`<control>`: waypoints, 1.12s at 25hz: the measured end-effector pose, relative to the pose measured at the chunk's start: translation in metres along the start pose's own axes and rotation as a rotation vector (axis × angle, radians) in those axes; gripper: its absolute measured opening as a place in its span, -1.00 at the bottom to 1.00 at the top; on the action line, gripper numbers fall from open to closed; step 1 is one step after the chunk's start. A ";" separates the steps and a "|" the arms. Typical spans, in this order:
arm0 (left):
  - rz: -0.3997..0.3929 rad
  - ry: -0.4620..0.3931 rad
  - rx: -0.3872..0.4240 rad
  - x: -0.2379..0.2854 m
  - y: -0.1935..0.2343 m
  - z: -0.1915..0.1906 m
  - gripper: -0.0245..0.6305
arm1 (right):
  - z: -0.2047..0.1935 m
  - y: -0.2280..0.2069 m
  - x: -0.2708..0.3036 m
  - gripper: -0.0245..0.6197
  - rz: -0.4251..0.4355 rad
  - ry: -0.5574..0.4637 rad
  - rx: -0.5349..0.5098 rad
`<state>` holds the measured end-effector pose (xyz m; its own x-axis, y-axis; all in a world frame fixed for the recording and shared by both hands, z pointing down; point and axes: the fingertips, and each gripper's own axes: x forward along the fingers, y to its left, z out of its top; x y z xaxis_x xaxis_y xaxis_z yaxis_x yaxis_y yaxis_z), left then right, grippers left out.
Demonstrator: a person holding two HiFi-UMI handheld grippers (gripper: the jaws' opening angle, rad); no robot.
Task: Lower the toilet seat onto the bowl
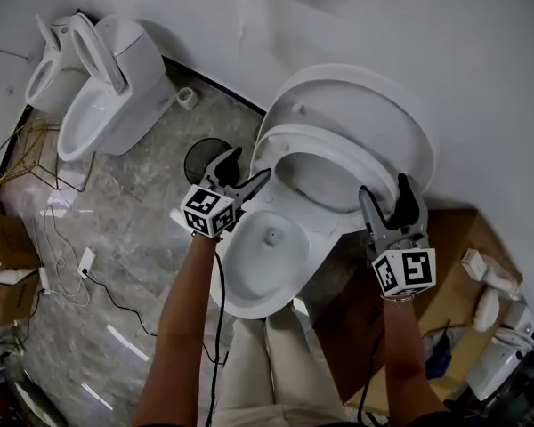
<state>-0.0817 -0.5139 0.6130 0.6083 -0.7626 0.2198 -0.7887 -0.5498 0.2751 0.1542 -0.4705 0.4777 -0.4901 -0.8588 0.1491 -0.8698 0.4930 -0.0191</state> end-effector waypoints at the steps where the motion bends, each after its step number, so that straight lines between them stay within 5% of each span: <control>1: 0.003 0.006 0.007 0.003 0.003 -0.001 0.21 | 0.001 -0.003 -0.001 0.00 -0.018 -0.007 -0.009; 3: 0.015 0.018 0.019 0.009 0.010 -0.002 0.11 | 0.002 -0.006 -0.002 -0.33 -0.043 -0.020 -0.023; 10: -0.018 -0.020 0.003 0.011 0.007 0.004 -0.23 | 0.002 0.007 -0.017 -0.41 -0.036 -0.047 -0.033; 19: -0.022 0.024 0.075 -0.014 -0.004 -0.003 -0.45 | -0.001 0.040 -0.047 -0.48 -0.010 -0.059 -0.037; 28: 0.012 -0.037 0.010 -0.055 -0.008 -0.004 -0.67 | -0.018 0.099 -0.087 -0.48 0.020 -0.003 -0.134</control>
<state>-0.1091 -0.4660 0.6027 0.5949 -0.7814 0.1884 -0.7971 -0.5435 0.2629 0.1118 -0.3439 0.4805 -0.5073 -0.8491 0.1473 -0.8447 0.5238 0.1099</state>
